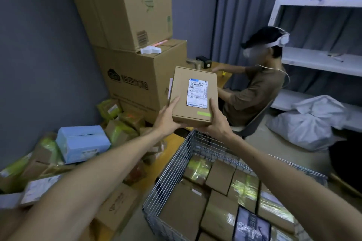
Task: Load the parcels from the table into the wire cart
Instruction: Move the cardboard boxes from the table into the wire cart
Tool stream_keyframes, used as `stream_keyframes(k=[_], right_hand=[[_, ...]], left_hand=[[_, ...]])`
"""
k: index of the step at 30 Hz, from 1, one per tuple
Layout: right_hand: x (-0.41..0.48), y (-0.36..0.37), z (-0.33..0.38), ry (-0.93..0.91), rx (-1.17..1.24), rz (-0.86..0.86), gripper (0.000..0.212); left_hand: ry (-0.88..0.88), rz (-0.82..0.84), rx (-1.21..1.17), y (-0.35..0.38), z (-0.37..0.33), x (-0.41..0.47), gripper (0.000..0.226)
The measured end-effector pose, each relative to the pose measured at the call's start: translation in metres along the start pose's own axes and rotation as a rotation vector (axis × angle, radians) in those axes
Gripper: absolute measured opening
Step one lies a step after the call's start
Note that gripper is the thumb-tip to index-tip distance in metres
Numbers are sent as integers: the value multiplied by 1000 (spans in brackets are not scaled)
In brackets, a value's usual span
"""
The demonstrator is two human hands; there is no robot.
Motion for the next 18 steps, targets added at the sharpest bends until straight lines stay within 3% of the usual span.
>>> stream_keyframes(k=[7, 18], right_hand=[[-4, -41, -82, 75, 30, -23, 110], [-1, -9, -171, 321, 27, 43, 115]], left_hand=[[-10, 162, 34, 87, -25, 29, 106], [-57, 404, 8, 171, 30, 63, 111]])
Point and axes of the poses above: each hand's wrist, its own x-axis towards the middle knuckle, its own y-axis out of the palm, z = x × y, the point moved 3 cm from there along x, towards the middle knuckle, and after that the axes turned 4 degrees about x, right-handed, at the moved point
